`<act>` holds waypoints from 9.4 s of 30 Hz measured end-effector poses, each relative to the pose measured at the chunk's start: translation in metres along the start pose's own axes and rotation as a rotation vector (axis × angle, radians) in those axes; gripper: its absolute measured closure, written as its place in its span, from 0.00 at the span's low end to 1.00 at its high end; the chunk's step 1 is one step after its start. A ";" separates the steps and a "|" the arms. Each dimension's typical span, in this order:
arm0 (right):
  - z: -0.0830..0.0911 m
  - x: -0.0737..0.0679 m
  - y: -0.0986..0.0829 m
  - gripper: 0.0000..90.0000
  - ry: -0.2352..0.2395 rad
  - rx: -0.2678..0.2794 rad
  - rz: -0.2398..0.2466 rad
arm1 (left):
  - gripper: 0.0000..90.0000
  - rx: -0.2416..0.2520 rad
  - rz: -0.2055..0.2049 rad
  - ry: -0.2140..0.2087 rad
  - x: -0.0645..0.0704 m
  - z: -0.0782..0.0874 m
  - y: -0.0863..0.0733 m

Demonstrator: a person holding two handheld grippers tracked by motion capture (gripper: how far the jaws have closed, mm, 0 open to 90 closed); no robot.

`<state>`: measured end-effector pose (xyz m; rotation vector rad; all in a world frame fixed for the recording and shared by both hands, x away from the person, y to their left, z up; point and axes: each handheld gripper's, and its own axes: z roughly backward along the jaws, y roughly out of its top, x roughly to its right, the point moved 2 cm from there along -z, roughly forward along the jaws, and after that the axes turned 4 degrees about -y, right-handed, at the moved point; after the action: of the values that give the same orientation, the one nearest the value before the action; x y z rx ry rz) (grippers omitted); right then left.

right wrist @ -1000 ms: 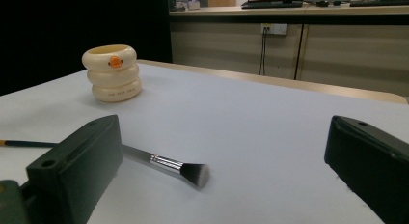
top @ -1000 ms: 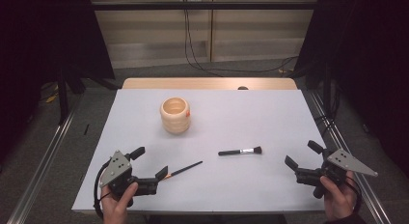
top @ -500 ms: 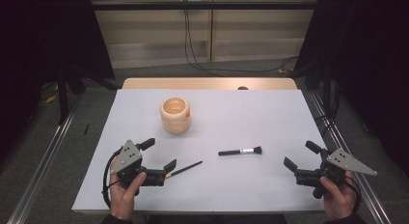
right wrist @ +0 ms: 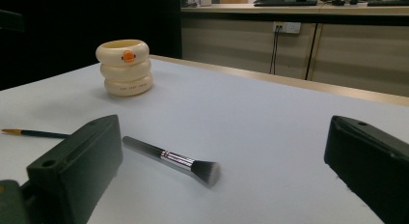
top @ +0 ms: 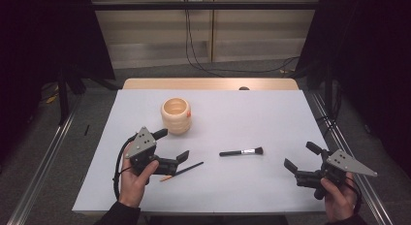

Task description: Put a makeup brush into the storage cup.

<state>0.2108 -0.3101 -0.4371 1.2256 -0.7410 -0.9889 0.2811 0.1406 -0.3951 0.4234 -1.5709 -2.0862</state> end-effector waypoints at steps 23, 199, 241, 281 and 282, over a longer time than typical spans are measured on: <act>-0.002 0.000 -0.001 0.00 0.015 -0.010 -0.007 | 0.02 -0.213 -0.001 -0.069 -0.020 -0.030 0.005; -0.005 0.002 -0.004 0.00 0.006 -0.053 -0.009 | 0.93 -0.183 0.086 -0.137 -0.012 -0.004 -0.014; -0.004 0.001 -0.003 0.00 0.025 -0.043 -0.018 | 0.93 -0.014 0.096 -0.325 0.022 -0.027 0.025; -0.017 -0.018 0.005 0.00 0.416 -0.131 0.087 | 0.93 -0.352 -0.061 -0.424 0.046 -0.062 0.035; -0.018 -0.019 0.006 0.00 0.426 -0.132 0.096 | 0.93 -0.372 -0.078 -0.420 0.046 -0.064 0.037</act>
<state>0.2204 -0.2853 -0.4337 1.2186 -0.3890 -0.6550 0.2830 0.0561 -0.3762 -0.0956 -1.3393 -2.5819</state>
